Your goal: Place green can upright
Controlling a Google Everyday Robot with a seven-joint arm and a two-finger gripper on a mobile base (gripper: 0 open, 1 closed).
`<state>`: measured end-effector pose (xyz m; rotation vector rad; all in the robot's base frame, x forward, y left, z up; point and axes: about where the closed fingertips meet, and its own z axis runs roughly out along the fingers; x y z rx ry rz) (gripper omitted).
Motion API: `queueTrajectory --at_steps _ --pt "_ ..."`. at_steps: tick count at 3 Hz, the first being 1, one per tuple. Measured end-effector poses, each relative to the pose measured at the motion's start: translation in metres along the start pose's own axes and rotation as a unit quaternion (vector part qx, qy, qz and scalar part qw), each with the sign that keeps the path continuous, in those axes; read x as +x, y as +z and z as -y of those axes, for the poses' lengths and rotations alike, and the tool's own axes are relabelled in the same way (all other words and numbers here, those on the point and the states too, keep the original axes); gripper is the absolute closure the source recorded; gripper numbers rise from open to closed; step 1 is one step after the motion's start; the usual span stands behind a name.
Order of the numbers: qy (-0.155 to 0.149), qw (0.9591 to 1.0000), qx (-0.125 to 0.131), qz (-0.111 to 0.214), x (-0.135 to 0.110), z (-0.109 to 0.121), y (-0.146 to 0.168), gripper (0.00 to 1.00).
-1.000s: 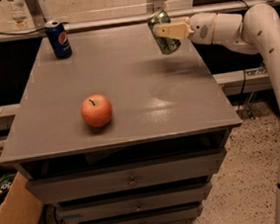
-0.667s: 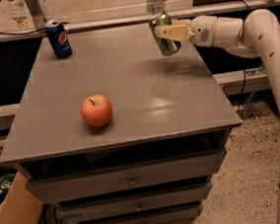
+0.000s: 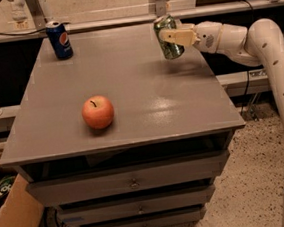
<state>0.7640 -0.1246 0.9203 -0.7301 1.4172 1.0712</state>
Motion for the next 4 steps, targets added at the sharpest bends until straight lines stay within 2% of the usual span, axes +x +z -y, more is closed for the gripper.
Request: queueTrajectory --at_steps 1,3,4 --pt "-0.003 0.9997 -0.008 0.023 0.009 0.001 -0.012 1.0" --pt "-0.023 0.9985 -0.032 0.039 0.019 -0.005 -0.033 1.0" --pt "-0.024 0.998 -0.035 0.048 0.028 -0.008 -0.046 1.0"
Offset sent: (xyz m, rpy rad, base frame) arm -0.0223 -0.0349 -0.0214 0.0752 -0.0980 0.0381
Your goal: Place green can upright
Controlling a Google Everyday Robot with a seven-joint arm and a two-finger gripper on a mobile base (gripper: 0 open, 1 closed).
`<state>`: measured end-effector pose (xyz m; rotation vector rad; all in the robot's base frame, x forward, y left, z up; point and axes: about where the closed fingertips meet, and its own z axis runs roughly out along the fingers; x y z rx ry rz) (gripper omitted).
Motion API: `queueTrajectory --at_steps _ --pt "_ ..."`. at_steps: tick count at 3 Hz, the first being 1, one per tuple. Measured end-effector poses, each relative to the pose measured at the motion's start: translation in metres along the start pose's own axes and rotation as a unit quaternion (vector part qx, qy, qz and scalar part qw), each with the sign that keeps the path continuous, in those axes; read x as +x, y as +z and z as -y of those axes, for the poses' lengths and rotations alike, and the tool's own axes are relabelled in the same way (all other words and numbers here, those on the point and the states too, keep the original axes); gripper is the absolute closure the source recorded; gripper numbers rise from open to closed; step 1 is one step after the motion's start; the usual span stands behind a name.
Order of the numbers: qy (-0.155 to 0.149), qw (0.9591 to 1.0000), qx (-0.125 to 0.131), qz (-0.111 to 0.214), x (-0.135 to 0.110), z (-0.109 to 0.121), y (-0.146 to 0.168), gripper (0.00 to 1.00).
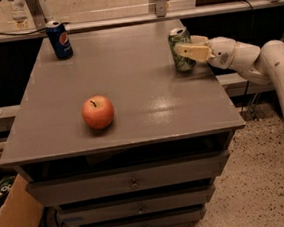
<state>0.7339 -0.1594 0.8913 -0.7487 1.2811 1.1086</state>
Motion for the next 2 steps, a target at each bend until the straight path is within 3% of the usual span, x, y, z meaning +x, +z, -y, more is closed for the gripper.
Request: queueTrajectory --at_steps 1,2 --pt "0.011 0.9999 0.004 0.008 0.0121 -0.0043 -0.0113 1.0" --pt "0.014 0.9999 0.005 0.009 0.0121 -0.0056 -0.013 0.82"
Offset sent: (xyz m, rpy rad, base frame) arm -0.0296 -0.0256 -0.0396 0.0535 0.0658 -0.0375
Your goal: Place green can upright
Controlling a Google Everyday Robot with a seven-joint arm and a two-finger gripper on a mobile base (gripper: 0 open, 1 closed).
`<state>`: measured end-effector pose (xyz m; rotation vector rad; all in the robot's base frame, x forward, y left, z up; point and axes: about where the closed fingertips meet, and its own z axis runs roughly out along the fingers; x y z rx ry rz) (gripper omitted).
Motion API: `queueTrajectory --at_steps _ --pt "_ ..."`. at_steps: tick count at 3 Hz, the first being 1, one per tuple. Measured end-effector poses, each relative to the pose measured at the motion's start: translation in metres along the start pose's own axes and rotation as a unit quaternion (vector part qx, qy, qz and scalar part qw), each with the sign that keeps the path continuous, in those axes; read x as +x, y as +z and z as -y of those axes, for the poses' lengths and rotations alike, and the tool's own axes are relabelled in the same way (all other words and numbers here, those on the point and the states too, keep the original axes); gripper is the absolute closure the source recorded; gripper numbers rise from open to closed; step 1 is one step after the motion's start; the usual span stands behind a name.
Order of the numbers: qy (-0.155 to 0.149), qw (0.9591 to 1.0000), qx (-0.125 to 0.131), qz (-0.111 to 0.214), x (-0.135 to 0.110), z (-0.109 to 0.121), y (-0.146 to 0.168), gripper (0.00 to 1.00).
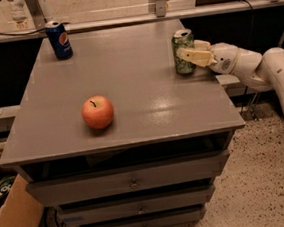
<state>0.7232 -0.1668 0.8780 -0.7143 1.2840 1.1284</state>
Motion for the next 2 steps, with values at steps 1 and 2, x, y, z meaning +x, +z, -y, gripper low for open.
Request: queueTrajectory --at_steps 1,2 --pt "0.0 1.0 0.0 0.0 -0.0013 -0.0002 0.0003 0.58" --pt "0.0 1.0 0.0 0.0 -0.0013 -0.0003 0.0002 0.35"
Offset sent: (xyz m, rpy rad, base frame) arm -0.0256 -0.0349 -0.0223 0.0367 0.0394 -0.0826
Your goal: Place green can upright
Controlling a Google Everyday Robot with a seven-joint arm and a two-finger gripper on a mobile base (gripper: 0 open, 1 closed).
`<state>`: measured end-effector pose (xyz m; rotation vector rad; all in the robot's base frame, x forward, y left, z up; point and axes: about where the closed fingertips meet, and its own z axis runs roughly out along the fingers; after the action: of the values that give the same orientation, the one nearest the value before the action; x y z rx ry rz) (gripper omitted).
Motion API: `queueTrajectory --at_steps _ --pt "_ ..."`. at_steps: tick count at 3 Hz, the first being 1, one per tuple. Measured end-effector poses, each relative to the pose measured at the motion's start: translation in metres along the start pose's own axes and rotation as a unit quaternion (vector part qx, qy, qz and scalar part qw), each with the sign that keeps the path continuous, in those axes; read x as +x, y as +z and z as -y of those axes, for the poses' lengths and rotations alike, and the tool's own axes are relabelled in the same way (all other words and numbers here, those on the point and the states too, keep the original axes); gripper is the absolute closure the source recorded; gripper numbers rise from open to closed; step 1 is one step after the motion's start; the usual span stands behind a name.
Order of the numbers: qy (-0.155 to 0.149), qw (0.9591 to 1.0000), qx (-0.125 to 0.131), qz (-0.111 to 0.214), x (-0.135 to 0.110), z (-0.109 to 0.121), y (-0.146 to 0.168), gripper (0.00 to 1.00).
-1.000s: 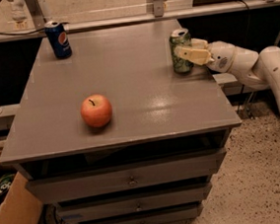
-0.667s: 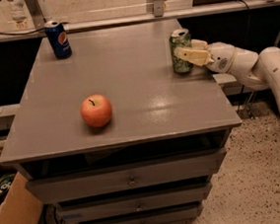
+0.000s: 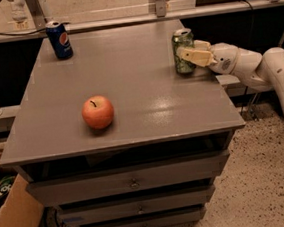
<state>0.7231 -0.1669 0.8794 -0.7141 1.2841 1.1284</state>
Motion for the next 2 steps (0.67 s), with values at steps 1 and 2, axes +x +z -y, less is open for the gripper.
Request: queueTrajectory --at_steps 1,2 --pt "0.0 1.0 0.0 0.0 0.0 0.0 0.0 0.11" --pt "0.0 0.9997 0.023 0.009 0.001 -0.001 -0.02 0.0"
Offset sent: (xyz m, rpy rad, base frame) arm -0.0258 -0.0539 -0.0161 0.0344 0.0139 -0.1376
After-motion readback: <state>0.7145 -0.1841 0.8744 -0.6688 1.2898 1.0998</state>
